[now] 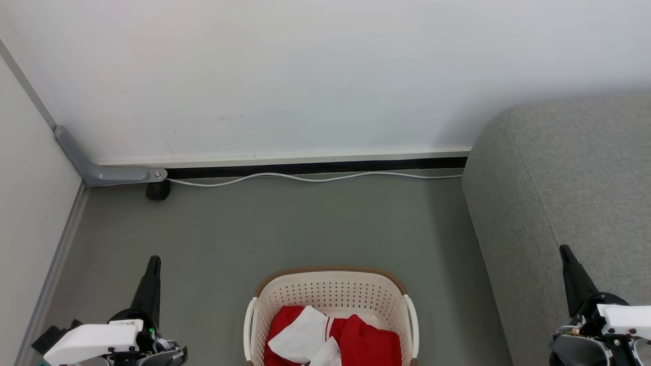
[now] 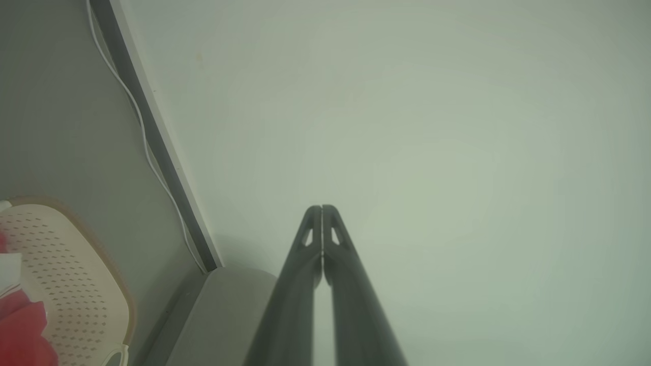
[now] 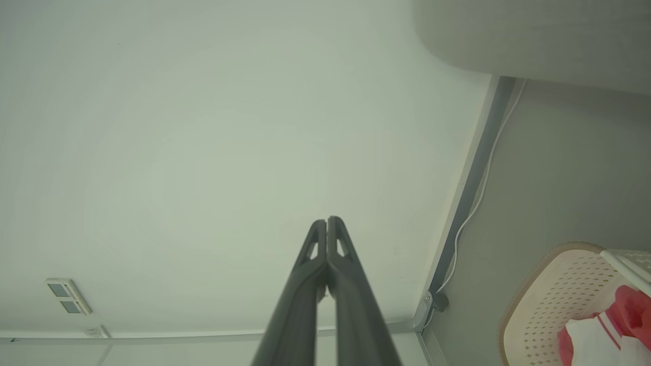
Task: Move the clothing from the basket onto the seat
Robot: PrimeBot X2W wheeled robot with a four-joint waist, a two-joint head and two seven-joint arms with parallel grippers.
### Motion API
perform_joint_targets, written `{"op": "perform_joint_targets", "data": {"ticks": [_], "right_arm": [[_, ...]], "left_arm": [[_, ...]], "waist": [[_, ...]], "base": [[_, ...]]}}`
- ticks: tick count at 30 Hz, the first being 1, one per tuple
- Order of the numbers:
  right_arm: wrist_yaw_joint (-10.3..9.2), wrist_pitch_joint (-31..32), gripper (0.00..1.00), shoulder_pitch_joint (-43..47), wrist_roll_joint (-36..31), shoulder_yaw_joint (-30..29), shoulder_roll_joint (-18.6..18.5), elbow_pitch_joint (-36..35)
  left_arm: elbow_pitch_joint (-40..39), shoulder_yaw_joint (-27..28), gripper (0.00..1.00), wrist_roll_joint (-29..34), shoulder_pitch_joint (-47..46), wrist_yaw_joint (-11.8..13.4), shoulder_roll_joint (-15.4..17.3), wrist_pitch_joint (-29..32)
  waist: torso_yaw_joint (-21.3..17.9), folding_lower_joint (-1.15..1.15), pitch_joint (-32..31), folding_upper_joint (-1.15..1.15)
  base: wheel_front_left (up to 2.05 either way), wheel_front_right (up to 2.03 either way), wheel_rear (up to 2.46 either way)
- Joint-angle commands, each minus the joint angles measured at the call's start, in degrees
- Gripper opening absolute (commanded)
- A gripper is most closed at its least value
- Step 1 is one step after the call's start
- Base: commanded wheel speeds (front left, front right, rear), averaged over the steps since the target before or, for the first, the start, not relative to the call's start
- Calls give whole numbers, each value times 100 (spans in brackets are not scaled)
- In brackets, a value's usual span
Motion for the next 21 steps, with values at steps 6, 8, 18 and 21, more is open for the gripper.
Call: {"op": "perform_joint_targets", "data": {"ticks": [6, 8, 18, 21], "right_arm": [[10, 42, 0, -111, 68, 101, -59, -178], [10, 42, 0, -111, 68, 101, -59, -178], [10, 42, 0, -111, 68, 101, -59, -178], [10, 42, 0, -111, 68, 101, -59, -178]], "left_arm": [[-160, 187, 0, -23, -331, -48, 101, 34], [-160, 187, 0, -23, -331, -48, 101, 34], [-160, 187, 0, -23, -331, -48, 101, 34], [-160, 187, 0, -23, -331, -48, 101, 34]], "waist": [[0, 0, 0, 0], [0, 0, 0, 0], [0, 0, 0, 0], [0, 0, 0, 0]], "base": [[0, 0, 0], [0, 0, 0], [0, 0, 0], [0, 0, 0]]}}
